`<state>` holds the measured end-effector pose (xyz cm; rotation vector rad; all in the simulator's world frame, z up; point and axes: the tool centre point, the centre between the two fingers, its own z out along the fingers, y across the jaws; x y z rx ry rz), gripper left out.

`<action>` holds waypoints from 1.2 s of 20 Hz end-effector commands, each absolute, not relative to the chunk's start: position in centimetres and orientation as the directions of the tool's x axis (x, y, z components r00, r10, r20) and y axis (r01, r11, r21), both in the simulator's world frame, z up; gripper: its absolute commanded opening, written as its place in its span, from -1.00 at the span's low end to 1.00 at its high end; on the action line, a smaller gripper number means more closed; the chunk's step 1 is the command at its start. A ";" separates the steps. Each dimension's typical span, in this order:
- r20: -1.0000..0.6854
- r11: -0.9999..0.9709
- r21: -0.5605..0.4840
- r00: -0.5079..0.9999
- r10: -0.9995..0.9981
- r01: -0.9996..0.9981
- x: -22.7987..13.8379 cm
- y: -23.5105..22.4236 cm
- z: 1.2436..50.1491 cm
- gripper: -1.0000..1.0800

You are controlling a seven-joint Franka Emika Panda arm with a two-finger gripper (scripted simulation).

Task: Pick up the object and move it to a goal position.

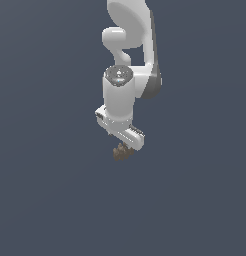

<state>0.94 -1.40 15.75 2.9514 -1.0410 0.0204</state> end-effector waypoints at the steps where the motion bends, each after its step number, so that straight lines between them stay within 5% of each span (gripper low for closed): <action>1: 0.014 -0.734 0.005 0.734 -0.679 -0.679 1.0 -1.1 15.6 0.92; 24: 0.000 -0.412 0.000 0.412 -0.911 -0.911 1.0 0.3 14.6 0.92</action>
